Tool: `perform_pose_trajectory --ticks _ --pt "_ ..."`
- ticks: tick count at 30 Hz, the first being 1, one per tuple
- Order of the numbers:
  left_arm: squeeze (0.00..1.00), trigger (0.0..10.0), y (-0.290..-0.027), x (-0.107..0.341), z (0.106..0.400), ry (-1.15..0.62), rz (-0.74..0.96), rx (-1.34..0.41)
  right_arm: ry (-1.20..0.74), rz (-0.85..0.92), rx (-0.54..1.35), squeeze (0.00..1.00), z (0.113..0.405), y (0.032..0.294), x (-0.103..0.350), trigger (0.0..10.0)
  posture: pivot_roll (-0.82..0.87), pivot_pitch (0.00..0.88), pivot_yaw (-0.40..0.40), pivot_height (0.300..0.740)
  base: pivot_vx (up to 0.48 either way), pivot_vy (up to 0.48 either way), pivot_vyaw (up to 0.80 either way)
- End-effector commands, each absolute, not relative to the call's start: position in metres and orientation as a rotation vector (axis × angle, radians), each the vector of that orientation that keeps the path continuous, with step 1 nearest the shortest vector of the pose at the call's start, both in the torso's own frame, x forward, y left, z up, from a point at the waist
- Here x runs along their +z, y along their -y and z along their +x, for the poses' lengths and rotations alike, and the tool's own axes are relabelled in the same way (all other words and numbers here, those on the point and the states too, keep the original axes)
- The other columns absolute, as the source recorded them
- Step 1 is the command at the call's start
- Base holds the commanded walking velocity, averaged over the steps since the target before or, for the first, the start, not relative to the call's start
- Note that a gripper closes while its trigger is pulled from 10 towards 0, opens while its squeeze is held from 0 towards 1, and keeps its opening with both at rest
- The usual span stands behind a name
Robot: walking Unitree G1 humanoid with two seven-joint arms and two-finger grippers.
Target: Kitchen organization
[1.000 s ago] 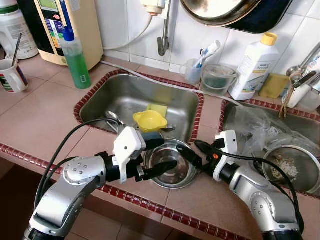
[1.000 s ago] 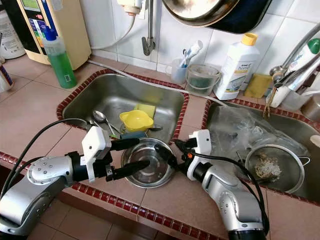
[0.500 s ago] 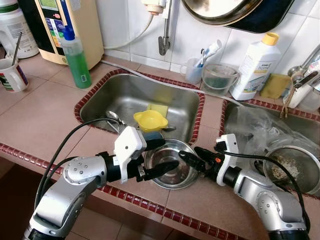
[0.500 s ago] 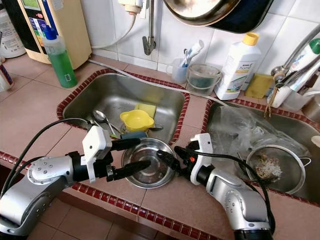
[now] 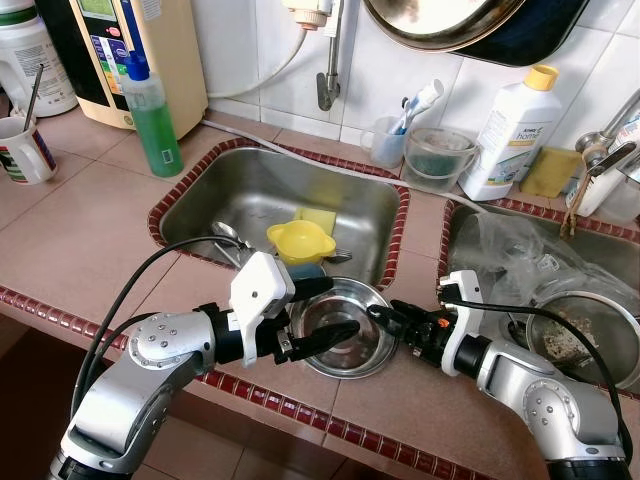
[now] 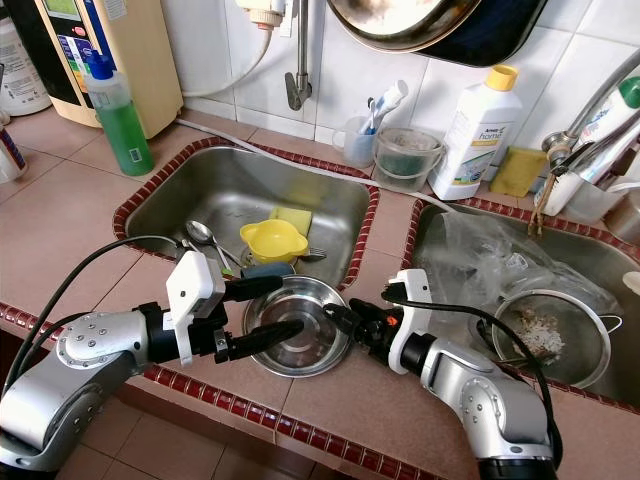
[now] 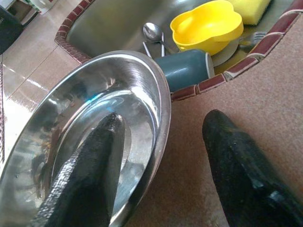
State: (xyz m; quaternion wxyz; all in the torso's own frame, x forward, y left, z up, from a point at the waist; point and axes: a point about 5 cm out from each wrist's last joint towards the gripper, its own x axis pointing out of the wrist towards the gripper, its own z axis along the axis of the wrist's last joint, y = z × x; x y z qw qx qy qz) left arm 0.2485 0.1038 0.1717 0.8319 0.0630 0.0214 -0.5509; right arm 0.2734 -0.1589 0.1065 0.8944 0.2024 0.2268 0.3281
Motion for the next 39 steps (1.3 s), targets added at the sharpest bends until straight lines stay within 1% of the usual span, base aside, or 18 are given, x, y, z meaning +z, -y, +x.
perform_pose_trajectory --ticks 1,17,25,39 --pt "0.0 10.0 -0.098 0.175 0.246 -0.03 0.145 -1.2 -0.501 0.423 0.674 0.0 0.271 0.162 0.103 0.0 -0.07 0.051 -0.075 0.74 0.0 0.0 0.0" --pt "0.0 10.0 -0.099 0.177 0.248 -0.021 0.147 -1.201 -0.499 0.427 0.652 0.0 0.272 0.165 0.102 0.0 -0.07 0.034 -0.075 0.74 0.0 0.0 0.0" --pt "0.0 10.0 -0.103 0.186 0.258 0.027 0.076 -1.133 -0.449 0.485 0.547 0.0 0.282 0.172 0.104 0.0 -0.06 0.01 -0.078 0.74 0.0 0.0 0.0" --pt "0.0 10.0 -0.104 0.187 0.26 0.033 0.066 -1.136 -0.406 0.505 0.487 0.0 0.286 0.179 0.107 0.0 -0.06 0.0 -0.072 0.74 0.0 0.0 0.0"
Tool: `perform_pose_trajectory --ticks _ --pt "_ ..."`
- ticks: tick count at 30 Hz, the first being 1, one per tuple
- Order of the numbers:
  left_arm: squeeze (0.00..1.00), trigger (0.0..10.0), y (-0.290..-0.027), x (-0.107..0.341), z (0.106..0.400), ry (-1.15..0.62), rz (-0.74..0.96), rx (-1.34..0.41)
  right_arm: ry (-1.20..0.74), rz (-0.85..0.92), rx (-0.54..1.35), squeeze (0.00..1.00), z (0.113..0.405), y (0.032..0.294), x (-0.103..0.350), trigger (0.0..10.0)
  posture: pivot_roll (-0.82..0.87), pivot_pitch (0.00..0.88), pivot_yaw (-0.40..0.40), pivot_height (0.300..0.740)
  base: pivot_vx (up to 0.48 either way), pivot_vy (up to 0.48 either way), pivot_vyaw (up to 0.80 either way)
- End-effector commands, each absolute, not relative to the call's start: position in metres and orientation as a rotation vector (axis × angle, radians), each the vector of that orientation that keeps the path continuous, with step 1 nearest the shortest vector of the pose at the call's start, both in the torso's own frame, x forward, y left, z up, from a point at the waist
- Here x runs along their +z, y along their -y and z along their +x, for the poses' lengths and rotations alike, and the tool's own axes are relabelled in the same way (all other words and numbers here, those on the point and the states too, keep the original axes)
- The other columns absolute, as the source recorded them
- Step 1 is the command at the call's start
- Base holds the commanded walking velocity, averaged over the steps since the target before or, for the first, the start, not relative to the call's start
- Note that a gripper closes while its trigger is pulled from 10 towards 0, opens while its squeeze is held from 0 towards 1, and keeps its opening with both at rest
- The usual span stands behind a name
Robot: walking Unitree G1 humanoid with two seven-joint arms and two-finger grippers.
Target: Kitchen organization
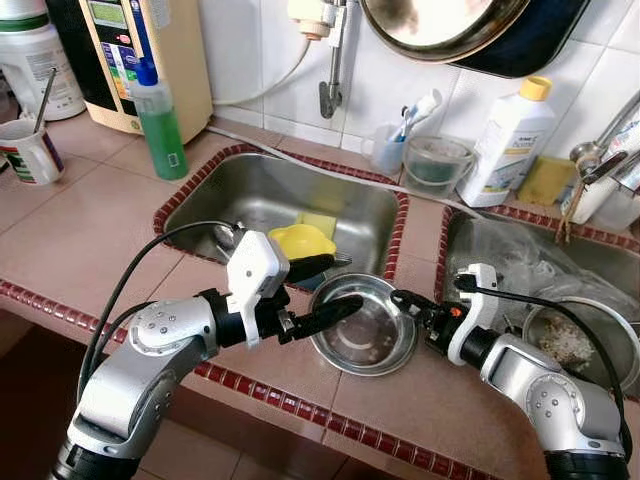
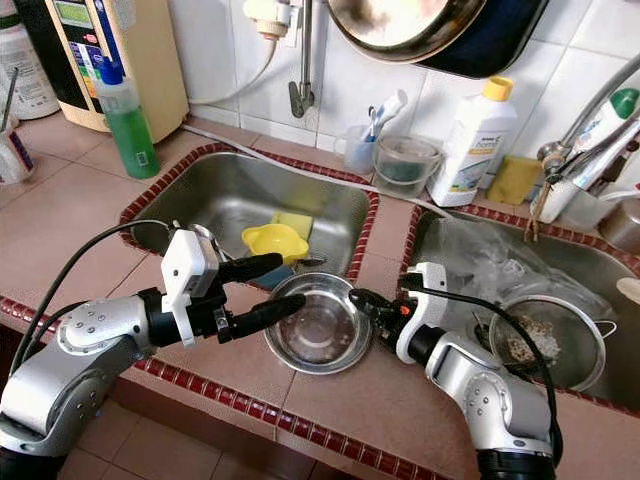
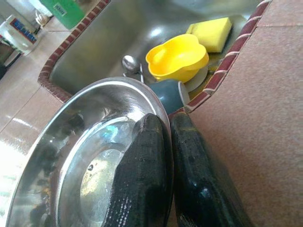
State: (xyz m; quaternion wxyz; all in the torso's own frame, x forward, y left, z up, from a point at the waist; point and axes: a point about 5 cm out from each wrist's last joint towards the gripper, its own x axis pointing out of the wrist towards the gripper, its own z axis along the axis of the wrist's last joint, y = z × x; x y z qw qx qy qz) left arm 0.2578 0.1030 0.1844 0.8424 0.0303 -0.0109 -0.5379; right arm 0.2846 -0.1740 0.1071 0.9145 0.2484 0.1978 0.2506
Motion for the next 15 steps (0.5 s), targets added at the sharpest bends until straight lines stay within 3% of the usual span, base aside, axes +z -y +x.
perform_pose_trajectory --ticks 1,15 --pt "0.0 10.0 -0.1042 0.1874 0.2606 0.033 0.066 -1.136 -0.404 0.51 0.483 0.0 0.2862 0.1794 0.1071 0.0 -0.06 0.0 -0.072 0.74 0.0 0.0 0.0" --pt "0.0 10.0 -0.1046 0.1891 0.2627 0.037 0.061 -1.138 -0.367 0.56 0.468 0.0 0.2878 0.1817 0.111 0.0 -0.06 0.0 -0.073 0.74 0.0 0.0 0.0"
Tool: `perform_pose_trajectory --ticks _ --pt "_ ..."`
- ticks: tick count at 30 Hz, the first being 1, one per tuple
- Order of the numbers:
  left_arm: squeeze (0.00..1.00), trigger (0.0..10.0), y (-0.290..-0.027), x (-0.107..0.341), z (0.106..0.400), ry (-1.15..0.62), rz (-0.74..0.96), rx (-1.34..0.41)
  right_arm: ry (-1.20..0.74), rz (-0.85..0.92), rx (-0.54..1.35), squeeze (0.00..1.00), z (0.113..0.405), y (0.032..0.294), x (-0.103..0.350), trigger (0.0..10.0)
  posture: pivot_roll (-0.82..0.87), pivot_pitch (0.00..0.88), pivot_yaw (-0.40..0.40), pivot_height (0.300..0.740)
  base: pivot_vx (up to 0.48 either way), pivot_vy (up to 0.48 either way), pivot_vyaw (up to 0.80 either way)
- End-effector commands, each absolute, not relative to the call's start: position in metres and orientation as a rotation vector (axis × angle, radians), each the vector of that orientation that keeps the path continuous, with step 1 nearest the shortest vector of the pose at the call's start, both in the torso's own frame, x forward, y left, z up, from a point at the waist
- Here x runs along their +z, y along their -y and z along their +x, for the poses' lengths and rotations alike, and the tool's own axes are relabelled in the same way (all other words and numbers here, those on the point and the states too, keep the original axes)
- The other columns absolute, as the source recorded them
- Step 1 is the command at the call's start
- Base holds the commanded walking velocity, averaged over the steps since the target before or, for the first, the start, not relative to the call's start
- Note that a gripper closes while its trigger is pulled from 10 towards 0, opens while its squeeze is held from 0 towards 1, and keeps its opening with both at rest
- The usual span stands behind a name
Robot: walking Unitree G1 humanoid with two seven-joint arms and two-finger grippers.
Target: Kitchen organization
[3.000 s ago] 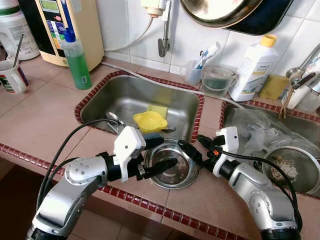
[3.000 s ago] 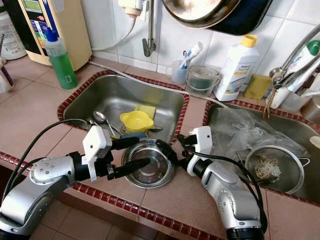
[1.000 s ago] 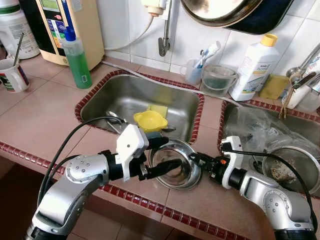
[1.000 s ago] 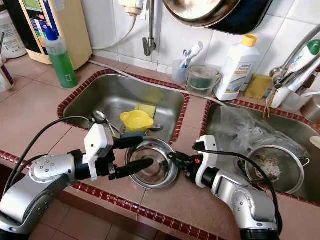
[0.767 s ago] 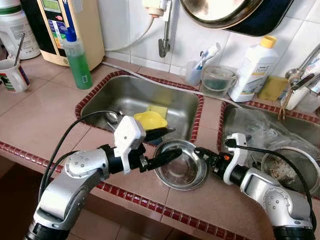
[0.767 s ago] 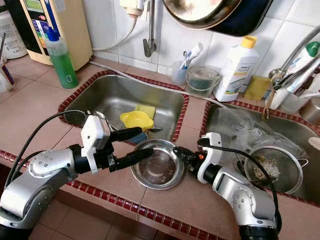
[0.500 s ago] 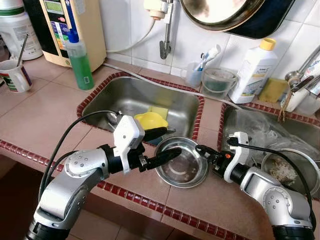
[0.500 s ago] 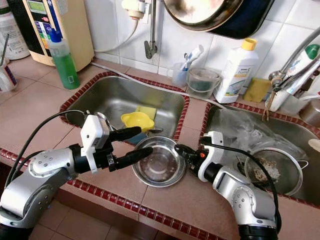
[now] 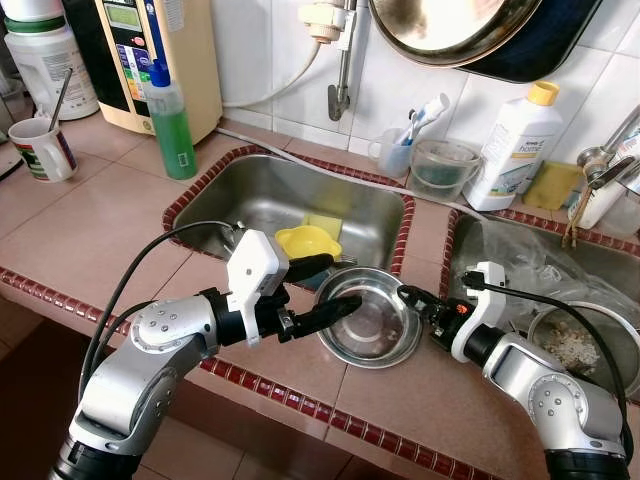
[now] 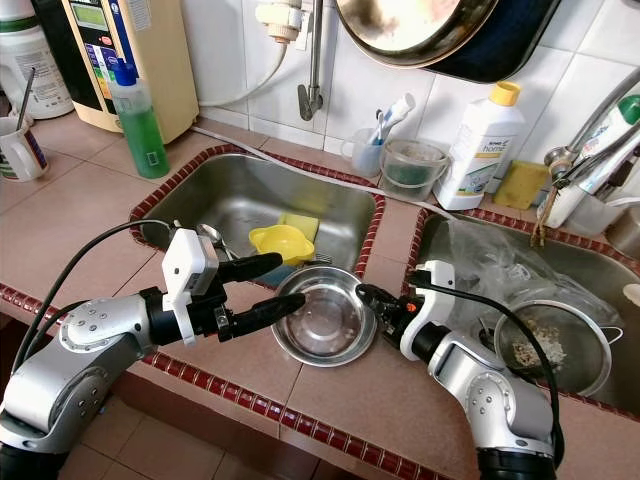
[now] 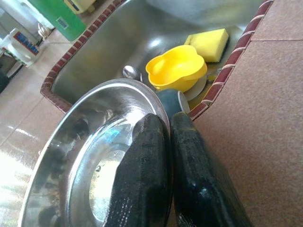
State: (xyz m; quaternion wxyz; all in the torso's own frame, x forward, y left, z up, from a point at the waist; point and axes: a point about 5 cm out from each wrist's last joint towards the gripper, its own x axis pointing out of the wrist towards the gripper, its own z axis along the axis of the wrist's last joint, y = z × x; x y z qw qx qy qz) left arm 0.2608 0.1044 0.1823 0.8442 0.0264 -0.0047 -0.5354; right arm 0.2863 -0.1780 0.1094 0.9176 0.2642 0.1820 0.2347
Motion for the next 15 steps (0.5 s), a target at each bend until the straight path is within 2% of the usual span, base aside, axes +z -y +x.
perform_pose_trajectory --ticks 1,15 --pt "0.0 10.0 -0.105 0.189 0.263 0.037 0.061 -1.138 -0.367 0.56 0.468 0.0 0.288 0.182 0.111 0.0 -0.06 0.0 -0.073 0.74 0.0 0.0 0.0" --pt "0.0 10.0 -0.105 0.191 0.264 0.041 0.056 -1.129 -0.231 0.731 0.518 0.0 0.288 0.181 0.132 0.0 -0.06 0.0 -0.078 0.74 0.0 0.0 0.0"
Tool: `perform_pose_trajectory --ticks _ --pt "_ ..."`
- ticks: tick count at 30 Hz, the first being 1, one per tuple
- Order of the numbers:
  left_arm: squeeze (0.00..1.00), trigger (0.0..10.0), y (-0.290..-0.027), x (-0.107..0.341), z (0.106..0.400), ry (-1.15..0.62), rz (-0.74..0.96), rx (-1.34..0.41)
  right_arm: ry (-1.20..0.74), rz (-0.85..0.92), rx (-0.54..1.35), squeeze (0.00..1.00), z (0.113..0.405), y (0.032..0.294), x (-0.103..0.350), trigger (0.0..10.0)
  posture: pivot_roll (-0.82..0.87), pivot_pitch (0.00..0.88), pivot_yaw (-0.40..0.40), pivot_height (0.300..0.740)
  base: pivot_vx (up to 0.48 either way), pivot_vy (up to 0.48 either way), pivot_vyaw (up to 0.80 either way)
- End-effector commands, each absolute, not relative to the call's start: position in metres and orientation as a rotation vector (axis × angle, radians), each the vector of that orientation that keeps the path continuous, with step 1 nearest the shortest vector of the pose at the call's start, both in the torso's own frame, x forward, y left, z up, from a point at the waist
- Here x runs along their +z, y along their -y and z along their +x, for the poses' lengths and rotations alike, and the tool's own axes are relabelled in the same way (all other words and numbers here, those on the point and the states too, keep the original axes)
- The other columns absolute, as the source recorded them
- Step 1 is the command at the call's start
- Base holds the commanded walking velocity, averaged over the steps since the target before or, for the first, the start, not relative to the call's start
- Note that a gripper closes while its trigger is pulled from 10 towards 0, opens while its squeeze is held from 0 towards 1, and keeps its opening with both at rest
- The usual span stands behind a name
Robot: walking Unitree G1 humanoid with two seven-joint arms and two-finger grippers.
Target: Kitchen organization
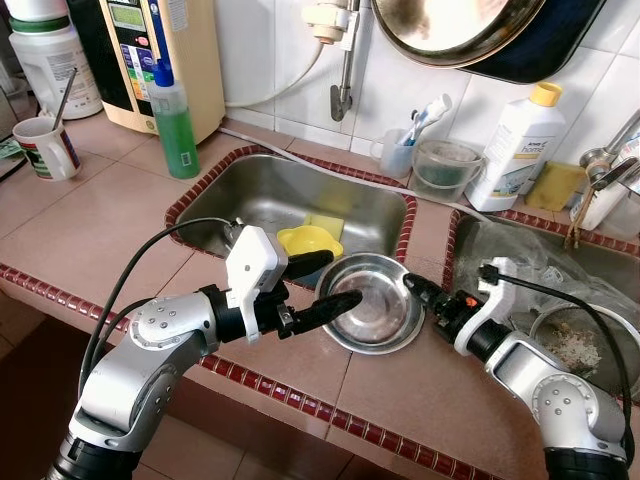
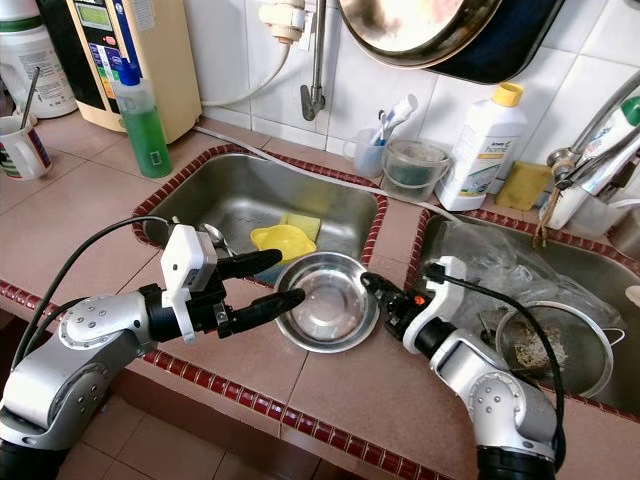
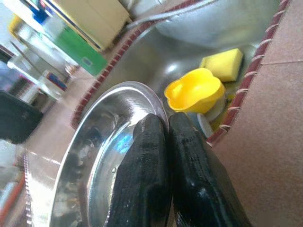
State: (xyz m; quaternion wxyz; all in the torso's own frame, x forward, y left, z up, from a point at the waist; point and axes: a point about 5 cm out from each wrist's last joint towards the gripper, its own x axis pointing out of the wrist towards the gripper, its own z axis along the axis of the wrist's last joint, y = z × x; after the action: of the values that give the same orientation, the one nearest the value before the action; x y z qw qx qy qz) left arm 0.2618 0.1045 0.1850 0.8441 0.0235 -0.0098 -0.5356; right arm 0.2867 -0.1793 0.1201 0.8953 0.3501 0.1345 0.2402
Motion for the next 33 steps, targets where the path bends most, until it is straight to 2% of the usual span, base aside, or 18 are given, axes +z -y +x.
perform_pose_trajectory --ticks 1,5,6,7,8,9,11,14,15,18,19,21,22,24,33 --pt "0.0 10.0 -0.105 0.191 0.264 0.041 0.056 -1.128 -0.225 0.739 0.514 0.0 0.288 0.182 0.133 0.0 -0.06 0.0 -0.078 0.74 0.0 0.0 0.0" --pt "0.0 10.0 -0.106 0.191 0.266 0.046 0.057 -1.118 -0.159 0.739 0.469 0.0 0.292 0.189 0.139 0.0 -0.06 0.0 -0.08 0.74 0.0 0.0 0.0" --pt "0.0 10.0 -0.106 0.191 0.268 0.048 0.053 -1.1 -0.114 0.727 0.443 0.0 0.293 0.193 0.143 0.9 -0.06 0.001 -0.08 0.74 0.0 0.0 0.0" --pt "0.0 10.0 -0.107 0.192 0.27 0.049 0.05 -1.089 -0.091 0.722 0.429 0.0 0.294 0.196 0.145 0.9 -0.06 0.004 -0.08 0.74 0.0 0.0 0.0" --pt "0.0 10.0 -0.107 0.192 0.271 0.053 0.048 -1.078 -0.071 0.712 0.408 0.0 0.295 0.199 0.147 8.9 -0.06 0.005 -0.079 0.74 0.0 0.0 0.0" --pt "0.0 10.0 -0.108 0.193 0.274 0.069 0.044 -1.05 -0.033 0.707 0.39 0.0 0.295 0.203 0.151 10.0 -0.06 0.006 -0.078 0.74 0.0 0.0 0.0" --pt "0.0 10.0 -0.11 0.19 0.285 0.089 0.051 -0.95 0.119 0.668 0.334 0.0 0.295 0.212 0.165 10.0 -0.07 0.013 -0.074 0.74 0.0 0.0 0.0" --pt "0.0 10.0 -0.112 0.187 0.292 0.087 0.062 -0.887 0.194 0.629 0.315 0.0 0.293 0.216 0.173 10.0 -0.07 0.013 -0.074 0.74 0.0 0.0 0.0" --pt "0.0 10.0 -0.114 0.187 0.296 0.101 0.064 -0.834 0.268 0.548 0.282 0.0 0.291 0.218 0.181 10.0 -0.08 0.017 -0.065 0.74 0.0 0.0 0.0" --pt "0.0 10.0 -0.118 0.187 0.306 0.118 0.036 -0.727 0.321 0.473 0.199 0.0 0.291 0.222 0.188 10.0 -0.08 0.021 -0.06 0.74 0.0 0.0 0.0" --pt "0.0 10.0 -0.12 0.187 0.311 0.112 -0.008 -0.693 0.364 0.387 0.146 0.0 0.291 0.224 0.193 10.0 -0.09 0.026 -0.049 0.74 0.0 0.0 0.0" --pt "0.0 10.0 -0.121 0.187 0.312 0.11 -0.022 -0.684 0.378 0.352 0.132 0.0 0.291 0.225 0.195 10.0 -0.09 0.026 -0.047 0.74 0.0 0.0 0.0" --pt "0.0 10.0 -0.124 0.188 0.317 0.128 -0.032 -0.63 0.383 0.264 0.115 0.0 0.291 0.222 0.194 10.0 -0.09 0.026 -0.047 0.74 0.0 0.0 0.0" --pt "0.0 10.0 -0.127 0.189 0.321 0.141 -0.052 -0.595 0.385 0.21 0.098 0.0 0.29 0.219 0.192 10.0 -0.1 0.028 -0.035 0.74 0.0 0.0 0.0" --pt "0.0 10.0 -0.131 0.186 0.333 0.113 -0.079 -0.591 0.405 0.176 0.087 0.0 0.285 0.208 0.182 10.0 -0.13 0.03 0.01 0.74 0.0 0.0 0.0"
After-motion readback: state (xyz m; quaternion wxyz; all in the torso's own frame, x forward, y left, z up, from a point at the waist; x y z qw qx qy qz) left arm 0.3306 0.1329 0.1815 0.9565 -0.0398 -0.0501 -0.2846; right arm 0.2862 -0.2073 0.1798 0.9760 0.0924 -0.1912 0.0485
